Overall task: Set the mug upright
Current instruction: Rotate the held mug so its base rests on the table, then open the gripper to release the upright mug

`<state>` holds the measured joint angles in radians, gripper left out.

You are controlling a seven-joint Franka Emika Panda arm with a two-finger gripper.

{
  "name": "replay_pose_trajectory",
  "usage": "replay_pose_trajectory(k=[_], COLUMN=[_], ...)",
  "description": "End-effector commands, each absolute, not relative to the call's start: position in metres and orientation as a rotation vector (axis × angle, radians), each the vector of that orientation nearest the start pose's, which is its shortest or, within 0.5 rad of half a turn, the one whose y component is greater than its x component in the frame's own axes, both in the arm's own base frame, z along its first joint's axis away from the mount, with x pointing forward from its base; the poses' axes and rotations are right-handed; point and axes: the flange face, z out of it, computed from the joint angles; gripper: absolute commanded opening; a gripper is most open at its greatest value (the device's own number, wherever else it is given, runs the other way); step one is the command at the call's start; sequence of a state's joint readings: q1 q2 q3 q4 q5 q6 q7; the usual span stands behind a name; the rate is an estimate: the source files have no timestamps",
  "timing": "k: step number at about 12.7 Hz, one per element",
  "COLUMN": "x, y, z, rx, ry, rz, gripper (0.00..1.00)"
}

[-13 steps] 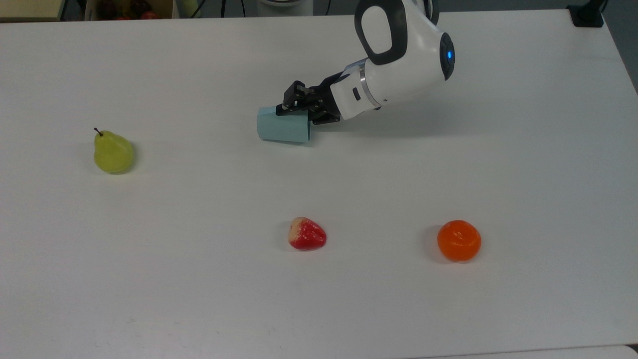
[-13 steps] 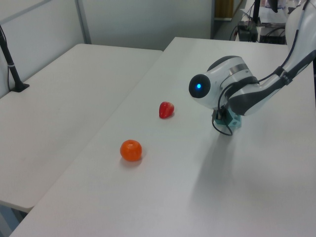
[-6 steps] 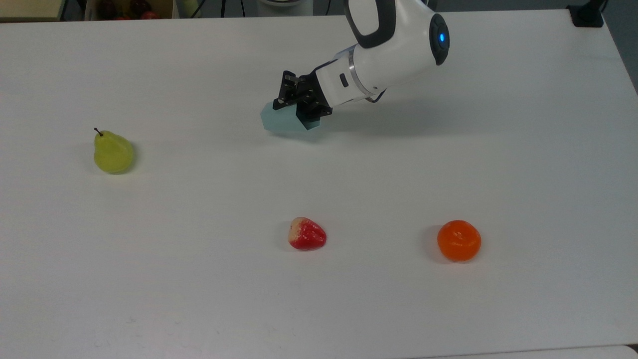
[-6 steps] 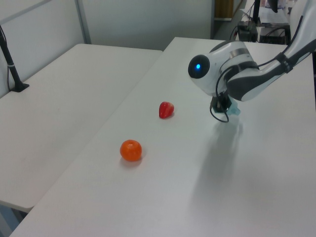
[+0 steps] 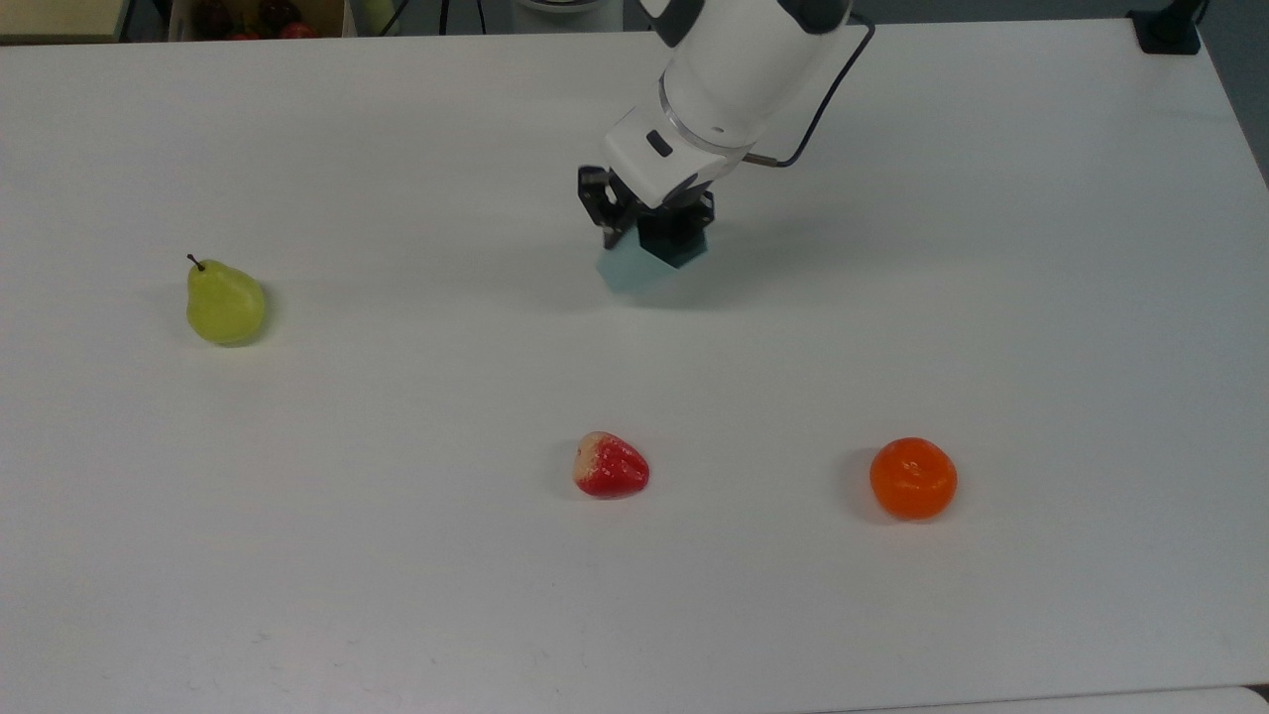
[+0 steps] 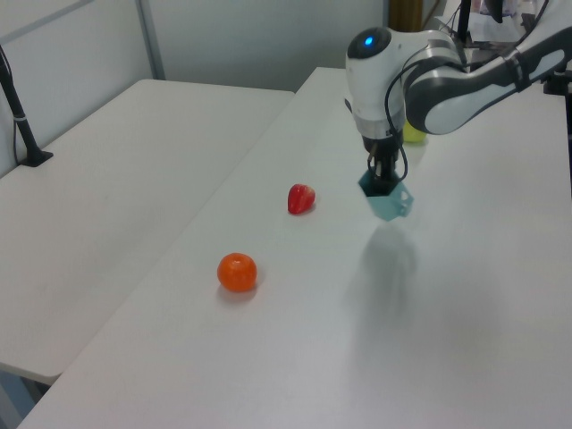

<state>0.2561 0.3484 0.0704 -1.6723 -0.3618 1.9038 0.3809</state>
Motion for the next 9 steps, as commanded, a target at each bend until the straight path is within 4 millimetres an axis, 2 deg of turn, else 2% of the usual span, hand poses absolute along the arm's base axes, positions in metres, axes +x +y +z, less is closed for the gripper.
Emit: replay_pose_trajectory(k=[1, 2, 3, 4, 6, 7, 8, 9], x=[0.633, 0.635, 0.637, 0.639, 0.641, 0.641, 0.642, 0.642], y=[0.18, 0.181, 0.181, 0.18, 0.179, 0.179, 0.173, 0.171], z=[0.399, 0.384, 0.379, 0.367, 0.358, 0.358, 0.36, 0.366], rx=[-3.233, -3.161, -3.108, -3.095, -3.092, -3.092, -3.098, -3.103], ry=[-0.428, -0.479, -0.523, -0.56, -0.572, -0.572, -0.542, -0.512], rz=[-0.139, -0.092, -0.097, -0.085, -0.085, -0.085, -0.08, -0.078], gripper=[0.0, 0.0, 0.0, 0.0, 0.0, 0.1, 0.62, 0.91])
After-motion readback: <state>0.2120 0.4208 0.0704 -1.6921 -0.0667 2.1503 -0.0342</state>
